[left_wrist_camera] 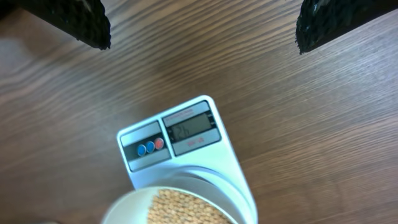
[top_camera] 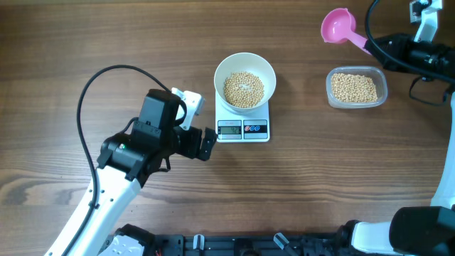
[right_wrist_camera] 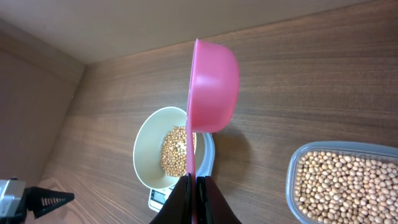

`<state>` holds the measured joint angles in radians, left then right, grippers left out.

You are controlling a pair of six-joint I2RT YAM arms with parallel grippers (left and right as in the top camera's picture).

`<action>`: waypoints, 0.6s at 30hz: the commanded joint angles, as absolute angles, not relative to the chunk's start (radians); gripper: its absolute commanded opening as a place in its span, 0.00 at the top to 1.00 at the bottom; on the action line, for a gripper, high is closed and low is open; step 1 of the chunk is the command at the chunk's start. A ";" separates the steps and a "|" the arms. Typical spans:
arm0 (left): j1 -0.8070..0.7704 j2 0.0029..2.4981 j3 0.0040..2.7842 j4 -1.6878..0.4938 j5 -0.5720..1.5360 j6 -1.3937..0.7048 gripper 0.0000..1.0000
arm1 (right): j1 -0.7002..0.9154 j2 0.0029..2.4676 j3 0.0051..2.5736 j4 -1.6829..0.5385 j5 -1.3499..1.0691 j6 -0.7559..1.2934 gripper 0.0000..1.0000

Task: Scoop item into bowl and weigh 150g on scale

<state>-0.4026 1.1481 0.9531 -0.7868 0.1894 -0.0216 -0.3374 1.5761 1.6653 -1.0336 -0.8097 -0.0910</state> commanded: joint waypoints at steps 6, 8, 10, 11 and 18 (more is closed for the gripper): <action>-0.470 1.148 0.957 -0.801 0.022 -0.095 0.00 | -0.340 1.561 1.685 -1.042 -0.804 -0.105 0.96; -0.471 1.148 0.957 -0.788 0.006 -0.117 0.00 | -0.340 1.561 1.685 -1.050 -0.804 -0.105 0.96; -0.471 1.148 0.957 -0.775 0.006 -0.117 0.00 | -0.340 1.561 1.685 -1.051 -0.804 -0.105 0.95; -0.471 1.148 0.957 -0.771 0.006 -0.117 0.00 | -0.340 1.561 1.685 -1.051 -0.804 -0.105 0.96; -0.471 1.148 0.957 -0.742 0.127 -0.082 0.00 | -0.340 1.561 1.685 -1.051 -0.804 -0.105 0.96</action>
<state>-0.4667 1.1481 0.9531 -0.7544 0.0513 -0.0956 -0.3378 1.5761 1.6653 -1.0508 -0.8070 -0.0910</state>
